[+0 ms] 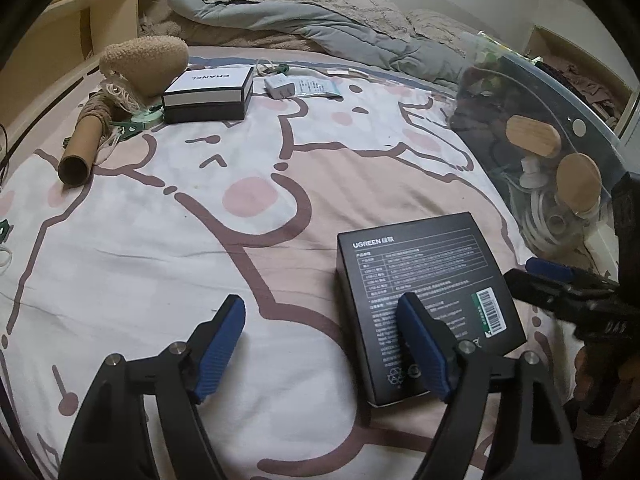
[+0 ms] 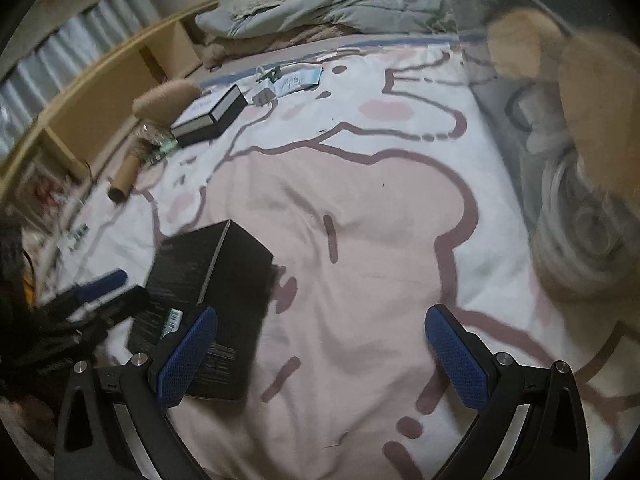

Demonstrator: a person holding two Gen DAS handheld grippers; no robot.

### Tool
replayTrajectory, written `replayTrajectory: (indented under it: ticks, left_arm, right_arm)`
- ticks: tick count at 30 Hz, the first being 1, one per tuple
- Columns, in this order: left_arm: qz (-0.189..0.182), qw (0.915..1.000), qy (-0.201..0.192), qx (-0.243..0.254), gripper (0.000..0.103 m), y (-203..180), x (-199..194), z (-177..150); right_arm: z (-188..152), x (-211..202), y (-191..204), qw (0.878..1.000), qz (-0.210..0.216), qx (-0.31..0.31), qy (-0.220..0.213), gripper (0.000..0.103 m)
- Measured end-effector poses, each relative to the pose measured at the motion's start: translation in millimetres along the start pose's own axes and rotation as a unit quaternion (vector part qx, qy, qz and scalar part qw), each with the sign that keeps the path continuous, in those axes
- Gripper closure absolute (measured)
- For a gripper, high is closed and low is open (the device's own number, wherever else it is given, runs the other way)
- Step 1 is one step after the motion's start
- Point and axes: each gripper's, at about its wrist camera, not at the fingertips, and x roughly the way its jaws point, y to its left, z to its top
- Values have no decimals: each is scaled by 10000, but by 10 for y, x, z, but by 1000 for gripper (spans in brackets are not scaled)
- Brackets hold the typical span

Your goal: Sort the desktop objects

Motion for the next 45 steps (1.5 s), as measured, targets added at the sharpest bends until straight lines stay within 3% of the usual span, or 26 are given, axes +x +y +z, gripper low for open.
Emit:
replayTrajectory:
  ticks: [5,7,8,17,21,24,26,29,33,37,45]
  left_arm:
    - [123,9999,-24,54,23,1,3,-3]
    - [174,9998,-36,73,23,-7,-13,-10]
    - [194,9998,-39,80,23,-8,-16,-13]
    - [290,9995,-50,84,20,-10,-17,-17]
    - [299,9995,-43,65,19,-1,-17,-15]
    - [357,9993,-68,95,19,-19,-28,-20]
    - [439,9989,-102,117,19,-36,-36,-20]
    - [589,9981,-162,118,19,-15,-63,-22]
    - [704,9973,-154,-106,20,101,-93,7]
    - [481,9979,-164,-412,22,197,-146,18]
    - [-387,9939,-810,-641,22,214,-518,71]
  right_arm:
    - [-40,43,-167,9910,834,1034,165,1]
    - [-40,36,-147,9864,1173,1142,143,15]
    - [-38,40,-135,9849,1271,1167,146,16]
    - [-43,289,-84,9694,1823,1588,425,20]
    - [-42,333,20,9728,1800,1393,430,20]
    - [-51,352,79,9666,2127,1341,496,21]
    - [-69,375,137,9565,2504,1376,590,26]
    - [-78,342,176,9502,2740,1375,555,30]
    - [-51,268,169,9361,3134,1536,435,48]
    - [-28,211,216,9355,3159,1537,377,52]
    - [9,135,340,9222,3496,1633,238,53]
